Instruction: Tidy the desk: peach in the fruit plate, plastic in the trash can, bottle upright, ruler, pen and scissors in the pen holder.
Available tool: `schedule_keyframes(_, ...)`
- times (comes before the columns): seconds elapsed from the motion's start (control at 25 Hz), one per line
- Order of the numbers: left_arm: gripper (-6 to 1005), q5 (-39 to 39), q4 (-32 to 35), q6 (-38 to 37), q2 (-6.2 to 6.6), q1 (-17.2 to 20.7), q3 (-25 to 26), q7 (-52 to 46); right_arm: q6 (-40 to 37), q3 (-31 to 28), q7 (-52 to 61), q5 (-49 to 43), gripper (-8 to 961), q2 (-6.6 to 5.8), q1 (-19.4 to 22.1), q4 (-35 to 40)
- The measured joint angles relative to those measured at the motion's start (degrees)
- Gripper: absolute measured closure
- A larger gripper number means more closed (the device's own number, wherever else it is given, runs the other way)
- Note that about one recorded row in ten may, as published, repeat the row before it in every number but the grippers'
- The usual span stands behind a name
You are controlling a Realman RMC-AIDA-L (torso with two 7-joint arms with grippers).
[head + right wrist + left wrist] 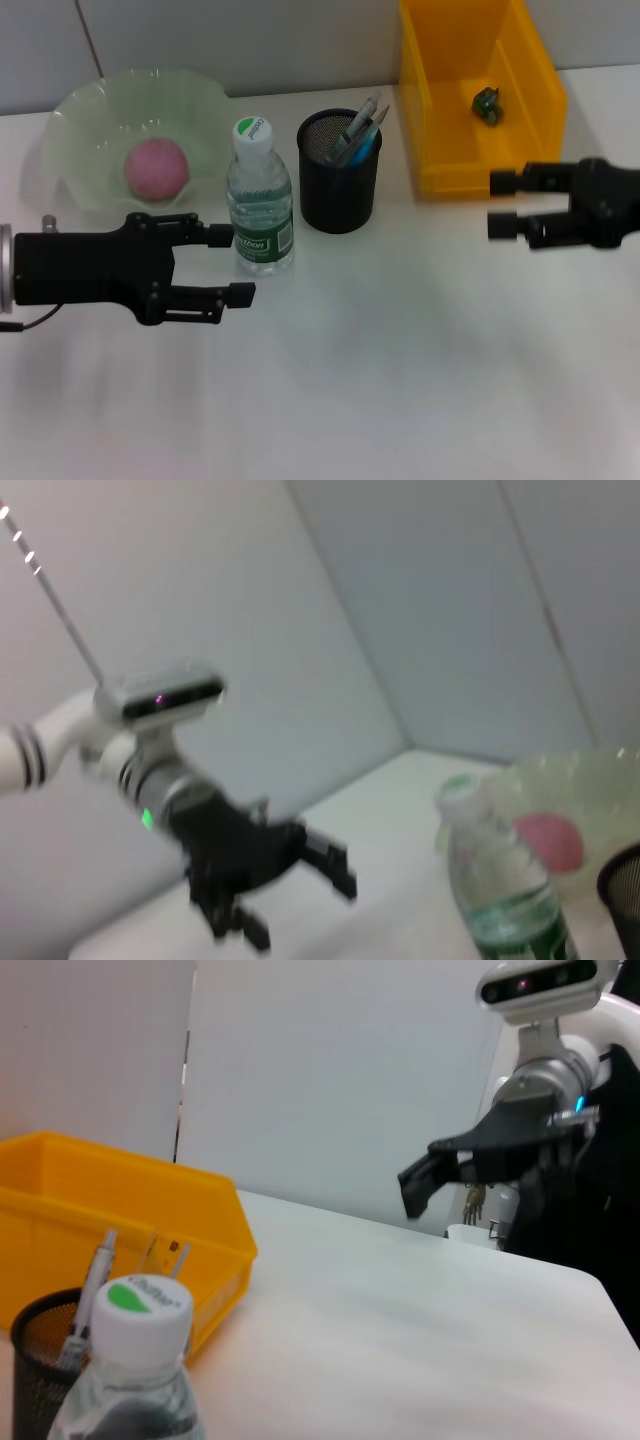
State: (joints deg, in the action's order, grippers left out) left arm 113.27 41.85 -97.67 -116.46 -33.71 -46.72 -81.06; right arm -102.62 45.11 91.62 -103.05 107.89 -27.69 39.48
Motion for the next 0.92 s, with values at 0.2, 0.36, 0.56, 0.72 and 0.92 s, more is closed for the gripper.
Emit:
schedule_keyframes(0.2,191,0.53,-0.74,0.28,-0.52,-1.34,-0.09,0.12,2.19,0.07,-6.02,-7.84,122,0.42,-2.99,-2.37)
schedule_keyframes(0.36,191,1.62,-0.93,2.19,-1.15,-1.55,-0.16,0.53,3.7,0.03,-7.27,-10.47,121,1.56,-3.53,-1.18)
schedule_keyframes(0.56,191,2.09,-1.0,2.85,-1.29,-1.63,-0.25,0.51,3.87,-0.22,-7.45,-10.62,121,1.78,-3.36,-0.04)
schedule_keyframes(0.72,191,2.17,-1.0,2.64,-1.31,-1.7,-0.28,0.23,3.88,-0.09,-7.49,-10.73,122,2.2,-3.54,0.17)
schedule_keyframes(0.92,191,2.25,-0.99,1.94,-1.19,-1.46,-0.3,0.06,4.03,0.24,-7.28,-11.09,122,2.81,-3.72,1.09)
